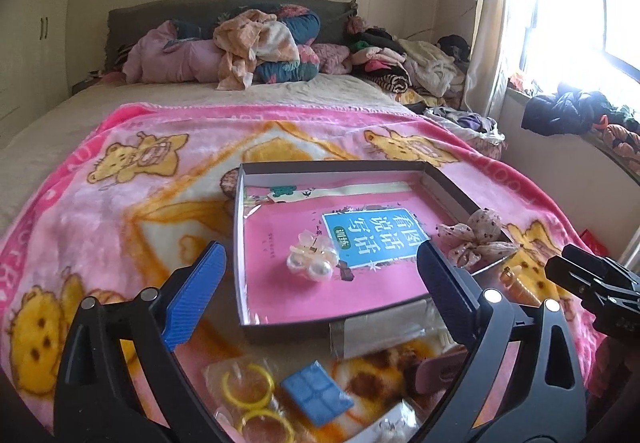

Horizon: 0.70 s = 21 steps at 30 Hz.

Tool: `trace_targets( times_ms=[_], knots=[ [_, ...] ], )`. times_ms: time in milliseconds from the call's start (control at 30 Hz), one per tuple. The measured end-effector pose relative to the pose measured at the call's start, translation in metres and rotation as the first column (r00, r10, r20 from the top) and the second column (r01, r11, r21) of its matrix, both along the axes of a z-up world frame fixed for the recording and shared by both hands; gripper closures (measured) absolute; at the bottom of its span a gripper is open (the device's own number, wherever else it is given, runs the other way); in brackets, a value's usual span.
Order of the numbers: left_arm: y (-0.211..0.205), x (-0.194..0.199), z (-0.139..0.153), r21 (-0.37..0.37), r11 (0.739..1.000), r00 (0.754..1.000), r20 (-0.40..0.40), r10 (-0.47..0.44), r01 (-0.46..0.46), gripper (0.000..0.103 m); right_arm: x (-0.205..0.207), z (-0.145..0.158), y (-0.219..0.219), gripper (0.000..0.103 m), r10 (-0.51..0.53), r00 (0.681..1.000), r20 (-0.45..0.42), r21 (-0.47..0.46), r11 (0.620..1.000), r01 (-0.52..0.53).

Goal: Organize jewelry
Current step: 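Withdraw both tools from the box back toward the remaining accessories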

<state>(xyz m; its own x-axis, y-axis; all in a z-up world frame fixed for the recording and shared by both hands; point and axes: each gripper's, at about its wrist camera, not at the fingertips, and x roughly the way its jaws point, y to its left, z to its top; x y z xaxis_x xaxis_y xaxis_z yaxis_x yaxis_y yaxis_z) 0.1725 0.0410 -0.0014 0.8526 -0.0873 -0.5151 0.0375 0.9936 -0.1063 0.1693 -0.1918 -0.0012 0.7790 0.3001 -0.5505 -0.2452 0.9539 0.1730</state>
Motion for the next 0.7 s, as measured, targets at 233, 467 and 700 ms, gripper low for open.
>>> trace_targets(
  times_ms=[233,467,700],
  knots=[
    [0.002,-0.024,-0.002,0.020,1.000,1.000,0.014,-0.005,0.005,0.013,-0.016,0.000,0.006,0.023,0.019,1.000,0.004,-0.015,1.000,-0.019],
    [0.009,-0.043,-0.009,0.034,0.999,1.000,0.000,-0.002,0.002,0.013,-0.032,-0.004,0.015,0.023,0.044,0.999,-0.002,-0.026,0.999,-0.044],
    [0.020,-0.058,-0.020,0.038,0.999,1.000,-0.028,0.015,-0.013,0.013,-0.042,-0.008,0.025,0.023,0.070,0.998,-0.010,-0.034,0.997,-0.070]
  ],
)
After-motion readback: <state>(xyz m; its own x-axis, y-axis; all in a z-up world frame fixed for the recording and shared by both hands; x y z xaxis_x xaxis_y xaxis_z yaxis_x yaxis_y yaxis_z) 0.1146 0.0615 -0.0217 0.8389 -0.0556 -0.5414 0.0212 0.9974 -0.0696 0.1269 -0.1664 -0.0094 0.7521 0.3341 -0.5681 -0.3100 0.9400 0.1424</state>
